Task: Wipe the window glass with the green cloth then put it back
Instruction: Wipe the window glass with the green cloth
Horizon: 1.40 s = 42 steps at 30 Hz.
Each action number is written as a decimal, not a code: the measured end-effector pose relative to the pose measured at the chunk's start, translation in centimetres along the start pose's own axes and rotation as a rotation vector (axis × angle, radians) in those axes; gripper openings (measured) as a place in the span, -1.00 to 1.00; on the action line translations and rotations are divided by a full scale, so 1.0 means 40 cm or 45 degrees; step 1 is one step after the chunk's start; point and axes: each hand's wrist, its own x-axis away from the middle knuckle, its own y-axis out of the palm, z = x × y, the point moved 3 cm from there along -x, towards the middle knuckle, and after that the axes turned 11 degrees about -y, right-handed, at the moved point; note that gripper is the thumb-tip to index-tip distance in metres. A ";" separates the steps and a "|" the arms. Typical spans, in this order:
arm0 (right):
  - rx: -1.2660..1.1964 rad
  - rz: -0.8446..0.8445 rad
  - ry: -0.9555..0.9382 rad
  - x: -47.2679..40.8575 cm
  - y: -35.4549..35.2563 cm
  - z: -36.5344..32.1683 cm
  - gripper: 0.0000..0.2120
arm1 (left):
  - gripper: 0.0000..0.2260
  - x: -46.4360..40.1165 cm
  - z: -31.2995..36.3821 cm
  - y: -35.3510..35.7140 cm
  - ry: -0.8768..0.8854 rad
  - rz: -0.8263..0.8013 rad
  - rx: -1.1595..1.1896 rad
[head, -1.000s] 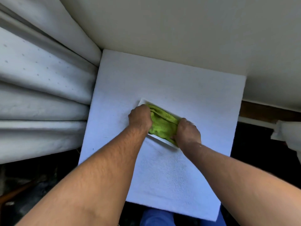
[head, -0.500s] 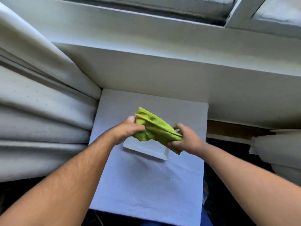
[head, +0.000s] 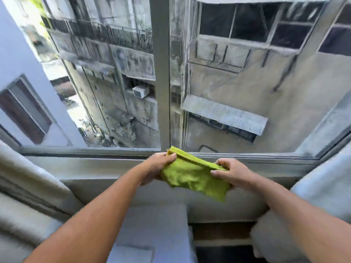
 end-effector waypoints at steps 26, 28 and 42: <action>2.232 1.382 -1.697 -0.082 -1.136 -0.395 -0.55 | -0.78 0.427 1.262 0.504 1.936 0.903 -0.491; 2.329 1.221 -1.644 -0.111 -1.127 -0.388 -0.57 | -0.77 0.438 1.262 0.482 2.009 1.180 -0.646; 1.654 1.583 -1.130 -0.103 -1.124 -0.331 -0.51 | -0.38 0.383 1.328 0.247 1.809 2.198 -1.451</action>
